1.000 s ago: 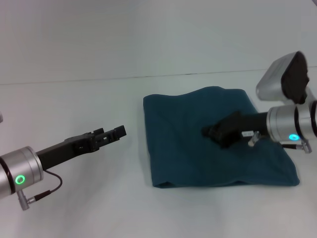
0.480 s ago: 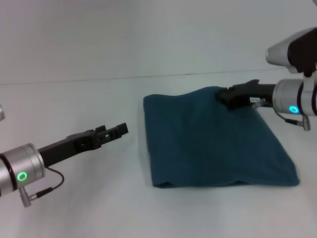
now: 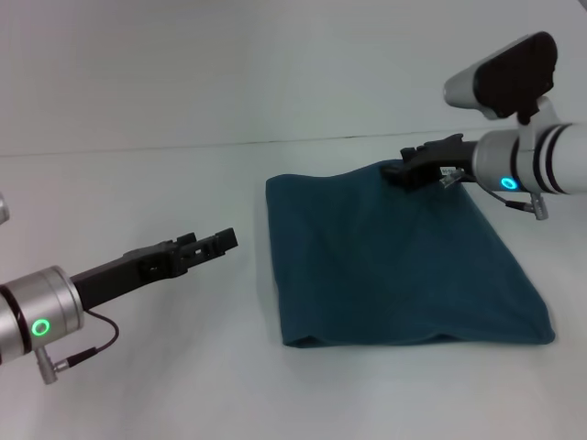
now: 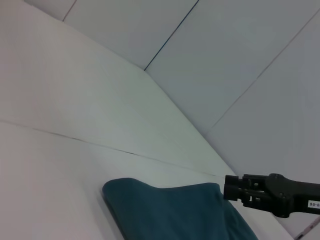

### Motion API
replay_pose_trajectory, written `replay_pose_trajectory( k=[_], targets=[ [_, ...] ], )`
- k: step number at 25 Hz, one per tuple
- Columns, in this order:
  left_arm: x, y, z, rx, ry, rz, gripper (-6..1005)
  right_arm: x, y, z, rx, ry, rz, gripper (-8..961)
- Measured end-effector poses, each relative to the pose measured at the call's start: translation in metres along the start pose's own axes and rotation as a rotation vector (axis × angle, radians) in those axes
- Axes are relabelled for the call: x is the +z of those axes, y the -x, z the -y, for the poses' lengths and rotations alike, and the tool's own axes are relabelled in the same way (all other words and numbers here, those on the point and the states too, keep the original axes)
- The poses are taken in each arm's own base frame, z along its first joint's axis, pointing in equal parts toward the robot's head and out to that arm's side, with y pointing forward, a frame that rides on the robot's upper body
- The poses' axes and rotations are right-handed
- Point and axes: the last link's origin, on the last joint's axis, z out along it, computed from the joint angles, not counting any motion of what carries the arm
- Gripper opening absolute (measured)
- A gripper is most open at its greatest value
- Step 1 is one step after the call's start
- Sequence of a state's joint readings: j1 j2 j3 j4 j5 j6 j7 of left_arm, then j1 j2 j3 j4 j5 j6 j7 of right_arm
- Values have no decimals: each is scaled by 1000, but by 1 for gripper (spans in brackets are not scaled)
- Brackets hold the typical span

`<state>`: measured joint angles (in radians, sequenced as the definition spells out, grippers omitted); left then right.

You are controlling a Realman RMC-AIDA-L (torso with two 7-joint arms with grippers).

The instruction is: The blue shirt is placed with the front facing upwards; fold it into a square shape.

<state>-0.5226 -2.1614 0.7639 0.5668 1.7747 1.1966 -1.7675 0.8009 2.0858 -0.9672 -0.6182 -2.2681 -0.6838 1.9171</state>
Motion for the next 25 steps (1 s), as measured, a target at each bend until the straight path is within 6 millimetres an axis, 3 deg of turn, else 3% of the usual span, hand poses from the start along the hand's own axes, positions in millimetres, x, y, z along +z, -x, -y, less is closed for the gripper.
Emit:
replay_pose_trajectory(
  k=[3,25],
  targets=[
    [-1,1,1,-6,-3,0,932,2,2,0,-11,-12,-2,427],
    [-1,3,1,-24,-4,1,932,16,2,-4,-78,-85,-23,428]
  ],
)
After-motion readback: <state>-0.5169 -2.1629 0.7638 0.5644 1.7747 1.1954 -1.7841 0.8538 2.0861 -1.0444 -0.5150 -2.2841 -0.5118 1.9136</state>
